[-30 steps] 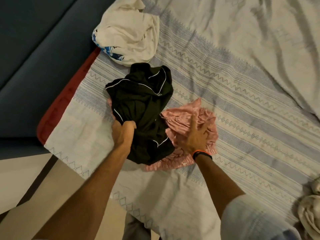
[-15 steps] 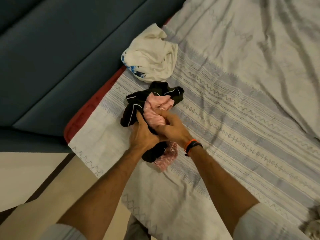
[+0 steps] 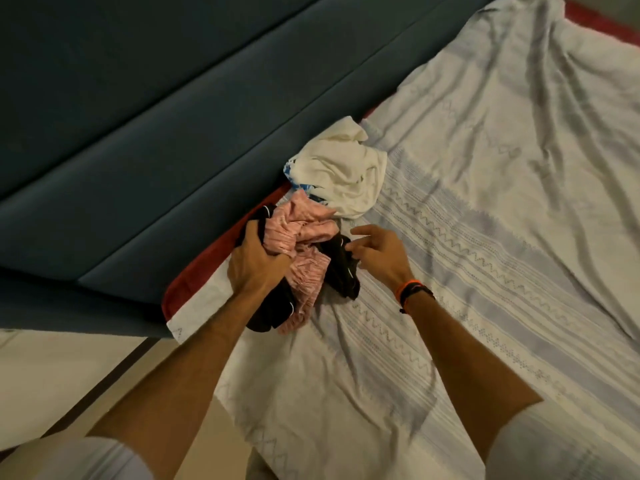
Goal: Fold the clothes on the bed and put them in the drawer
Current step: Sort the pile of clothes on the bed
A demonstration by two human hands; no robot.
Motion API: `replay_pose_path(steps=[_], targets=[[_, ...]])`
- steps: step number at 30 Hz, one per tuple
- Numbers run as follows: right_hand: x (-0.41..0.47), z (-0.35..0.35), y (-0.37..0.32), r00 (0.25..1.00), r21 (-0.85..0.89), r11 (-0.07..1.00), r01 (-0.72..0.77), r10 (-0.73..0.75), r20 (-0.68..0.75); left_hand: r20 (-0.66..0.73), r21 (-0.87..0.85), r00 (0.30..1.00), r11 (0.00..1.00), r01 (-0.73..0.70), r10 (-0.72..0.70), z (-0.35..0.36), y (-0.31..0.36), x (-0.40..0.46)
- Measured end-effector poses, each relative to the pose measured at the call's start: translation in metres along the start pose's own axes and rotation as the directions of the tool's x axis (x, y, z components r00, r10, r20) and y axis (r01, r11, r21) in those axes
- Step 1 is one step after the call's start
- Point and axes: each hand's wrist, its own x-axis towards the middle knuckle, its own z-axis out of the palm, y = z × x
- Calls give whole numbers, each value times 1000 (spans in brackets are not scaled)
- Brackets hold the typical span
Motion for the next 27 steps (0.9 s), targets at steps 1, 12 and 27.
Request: replay_pose_path(steps=[1, 12, 27], targets=[[5, 2, 0, 1000, -29, 1000, -9, 8, -6, -7, -8, 1000, 1000, -9, 9, -4, 2, 5], [158, 63, -32, 988, -288, 955, -68, 25, -152, -62, 79, 995, 993, 84, -79, 6, -21, 143], [296, 107, -16, 988, -674, 738, -24, -84, -127, 84, 99, 993, 992, 77, -85, 50, -56, 228]])
